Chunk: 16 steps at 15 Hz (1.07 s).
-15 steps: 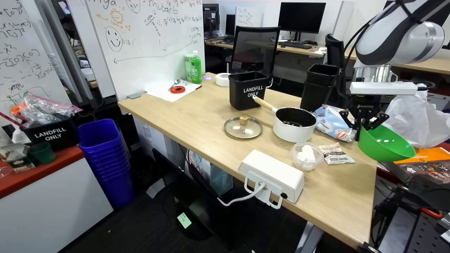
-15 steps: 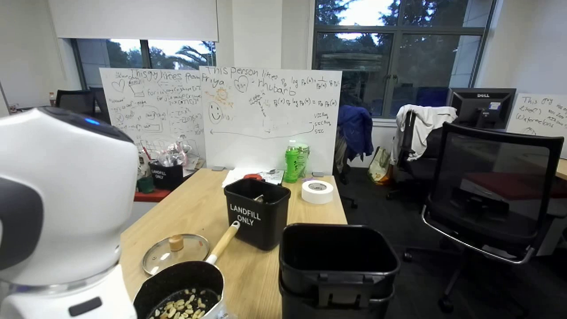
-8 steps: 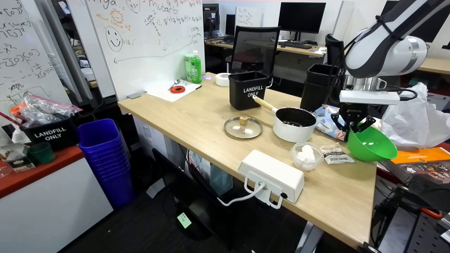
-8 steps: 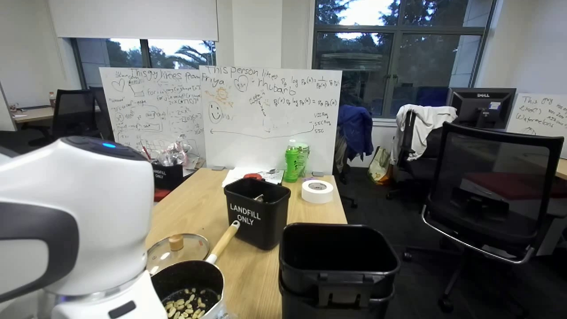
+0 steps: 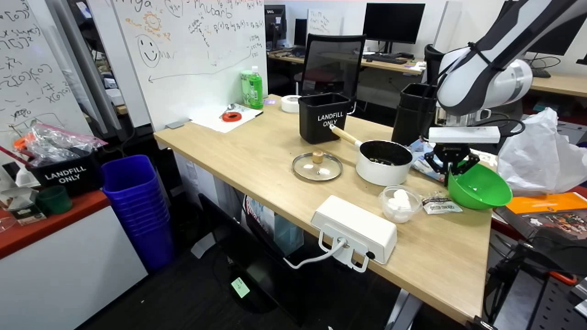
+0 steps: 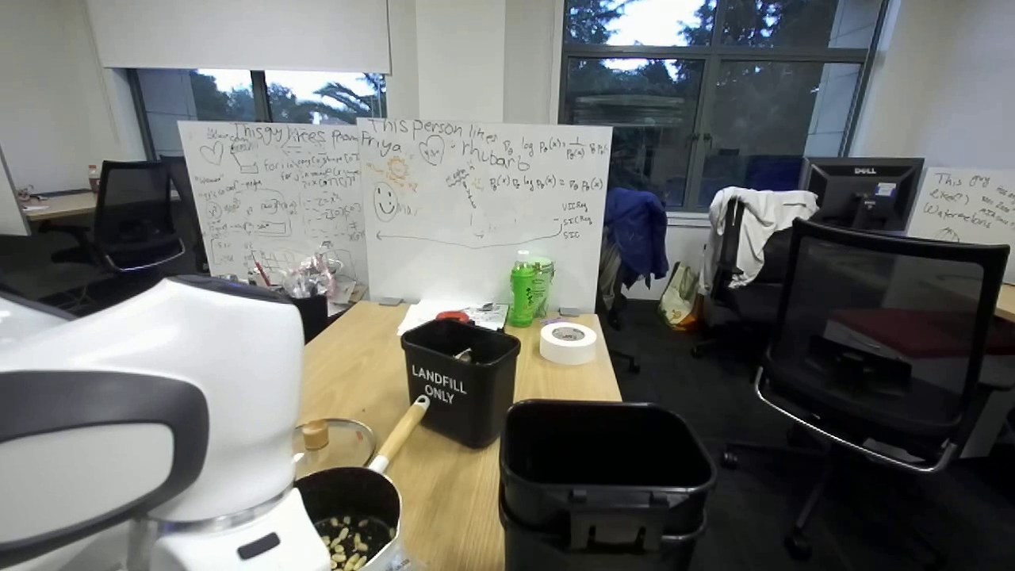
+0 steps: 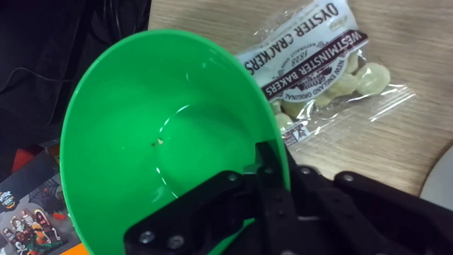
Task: Pour the contents of the green bowl into the white pot
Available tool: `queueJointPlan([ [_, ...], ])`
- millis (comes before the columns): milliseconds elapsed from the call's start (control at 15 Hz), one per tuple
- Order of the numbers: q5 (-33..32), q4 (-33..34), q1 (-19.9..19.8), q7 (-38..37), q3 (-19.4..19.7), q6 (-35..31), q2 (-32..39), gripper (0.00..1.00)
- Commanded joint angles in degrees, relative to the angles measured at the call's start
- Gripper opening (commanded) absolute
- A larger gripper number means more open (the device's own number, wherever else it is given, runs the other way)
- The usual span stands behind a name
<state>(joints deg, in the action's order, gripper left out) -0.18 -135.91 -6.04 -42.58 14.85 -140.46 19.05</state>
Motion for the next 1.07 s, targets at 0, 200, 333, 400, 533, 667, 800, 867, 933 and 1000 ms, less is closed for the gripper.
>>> queueJointPlan([
  [0,-0.3,0.9,0.5,0.7,0.1,4.0,0.5,0.01],
  [200,0.3,0.3,0.5,2.8,-0.9,6.8,-0.3,0.01],
  [333,0.8,0.6,0.4,4.0,-1.5,8.7,-0.1,0.25],
  [400,1.3,0.6,0.3,4.6,-1.8,9.3,-0.2,0.32],
  [533,4.3,0.1,-0.8,9.1,-3.2,8.3,-1.2,0.45],
  [667,8.6,-0.6,-1.5,15.5,-4.6,7.5,-2.9,0.60],
  [800,12.3,-1.3,-1.7,21.5,-5.2,8.1,-5.4,0.73],
  [867,13.2,-1.5,-1.7,23.8,-5.4,9.2,-6.7,0.79],
  [933,13.2,-1.8,-1.4,24.9,-5.2,10.8,-8.3,0.87],
  [1000,12.7,-2.4,-1.2,25.6,-4.8,12.0,-9.9,0.93],
])
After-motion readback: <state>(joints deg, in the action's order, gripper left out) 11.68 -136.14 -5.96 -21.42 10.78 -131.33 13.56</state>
